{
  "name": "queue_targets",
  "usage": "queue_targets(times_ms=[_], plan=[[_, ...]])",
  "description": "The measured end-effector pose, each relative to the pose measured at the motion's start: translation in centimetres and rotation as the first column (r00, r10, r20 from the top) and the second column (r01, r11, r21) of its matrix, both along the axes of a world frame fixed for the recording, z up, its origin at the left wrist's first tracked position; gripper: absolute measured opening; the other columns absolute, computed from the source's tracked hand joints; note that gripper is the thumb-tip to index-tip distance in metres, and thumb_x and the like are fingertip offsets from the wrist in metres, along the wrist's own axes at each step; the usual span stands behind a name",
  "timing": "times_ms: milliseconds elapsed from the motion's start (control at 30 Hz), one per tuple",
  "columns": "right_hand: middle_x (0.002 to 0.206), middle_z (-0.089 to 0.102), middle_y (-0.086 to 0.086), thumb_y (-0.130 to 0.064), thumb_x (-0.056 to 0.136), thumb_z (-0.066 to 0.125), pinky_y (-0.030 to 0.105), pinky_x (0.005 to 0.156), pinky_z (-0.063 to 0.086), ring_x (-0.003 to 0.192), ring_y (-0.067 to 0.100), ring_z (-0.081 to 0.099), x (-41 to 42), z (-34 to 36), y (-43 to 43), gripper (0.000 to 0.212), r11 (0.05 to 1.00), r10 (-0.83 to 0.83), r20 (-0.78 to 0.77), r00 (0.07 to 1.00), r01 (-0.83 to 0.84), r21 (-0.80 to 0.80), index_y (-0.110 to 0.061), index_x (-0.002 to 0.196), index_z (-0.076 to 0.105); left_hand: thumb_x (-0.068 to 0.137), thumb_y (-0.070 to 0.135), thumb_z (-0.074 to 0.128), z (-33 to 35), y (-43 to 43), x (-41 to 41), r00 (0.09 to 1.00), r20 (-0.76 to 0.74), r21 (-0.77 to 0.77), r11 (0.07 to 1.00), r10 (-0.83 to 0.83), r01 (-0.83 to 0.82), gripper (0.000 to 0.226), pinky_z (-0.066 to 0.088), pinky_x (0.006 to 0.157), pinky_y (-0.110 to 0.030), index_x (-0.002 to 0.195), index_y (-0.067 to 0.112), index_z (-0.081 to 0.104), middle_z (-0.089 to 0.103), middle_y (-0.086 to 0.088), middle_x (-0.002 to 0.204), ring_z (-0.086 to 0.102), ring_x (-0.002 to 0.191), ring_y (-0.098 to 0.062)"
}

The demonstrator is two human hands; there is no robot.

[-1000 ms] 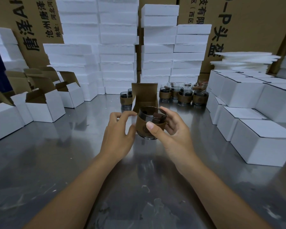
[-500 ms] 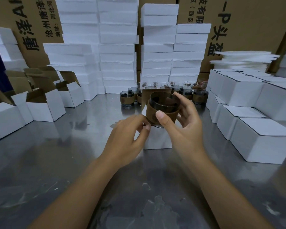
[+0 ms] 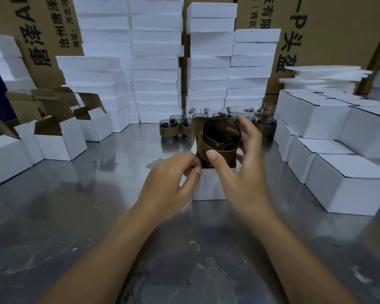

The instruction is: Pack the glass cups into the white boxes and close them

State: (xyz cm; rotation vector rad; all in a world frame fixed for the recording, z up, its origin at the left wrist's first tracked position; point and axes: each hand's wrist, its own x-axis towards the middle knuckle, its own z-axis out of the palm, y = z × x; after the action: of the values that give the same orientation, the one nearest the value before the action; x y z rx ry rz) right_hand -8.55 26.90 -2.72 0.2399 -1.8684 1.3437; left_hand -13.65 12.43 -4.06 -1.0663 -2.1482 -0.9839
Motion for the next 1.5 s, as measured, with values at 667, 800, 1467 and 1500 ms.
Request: queue_targets(times_ms=[667,800,1467,1500], plan=[[0.145,0.032,-0.002,-0.02,0.088,0.063,0.031,0.103,0.029,0.135,0.019,0.03,0.3,-0.2,0.0,0.022,0.938,-0.168,0.127,0.978,0.118,0.327,-0.035,0.092,0.047,0.088,0.033,0.056,-0.4,0.1,-0.3,0.999,-0.036,0.029,0.999,-0.018,0.019,0.009,0.046,0.064,-0.033,0.086,0.031,0.048,0.05,0.013,0.074,0.05,0.071,-0.01],[0.149,0.025,-0.01,-0.021,0.091,0.058,0.028,0.102,0.02,0.139,0.011,0.02,0.2,-0.2,0.1,0.026,0.948,-0.148,0.184,0.972,0.086,0.308,-0.04,0.08,0.045,0.088,0.032,0.057,-0.4,0.1,-0.3,0.999,-0.042,0.025,0.999,-0.028,0.029,0.009,0.045,0.066,-0.029,0.087,0.03,0.048,0.051,0.011,0.075,0.05,0.071,-0.01],[0.131,0.055,0.002,-0.025,0.101,0.034,0.036,0.106,0.039,0.12,0.016,0.051,-1.2,0.2,0.6,0.033,0.859,0.044,0.468,0.883,0.205,-0.468,-0.02,0.129,0.052,0.079,0.047,0.057,-0.4,0.3,-0.5,0.994,0.102,0.013,1.0,-0.028,0.026,0.042,0.043,0.073,-0.004,0.116,0.052,0.039,0.049,0.021,0.089,0.051,0.089,-0.002],[0.13,0.057,0.004,-0.026,0.101,0.036,0.043,0.106,0.039,0.12,0.021,0.052,-1.3,0.2,0.7,0.035,0.859,0.079,0.509,0.857,0.2,-0.47,-0.017,0.129,0.054,0.078,0.052,0.053,-0.4,0.3,-0.5,0.994,0.111,0.002,1.0,-0.027,0.026,0.038,0.042,0.073,-0.003,0.113,0.057,0.039,0.045,0.023,0.096,0.05,0.092,0.001]])
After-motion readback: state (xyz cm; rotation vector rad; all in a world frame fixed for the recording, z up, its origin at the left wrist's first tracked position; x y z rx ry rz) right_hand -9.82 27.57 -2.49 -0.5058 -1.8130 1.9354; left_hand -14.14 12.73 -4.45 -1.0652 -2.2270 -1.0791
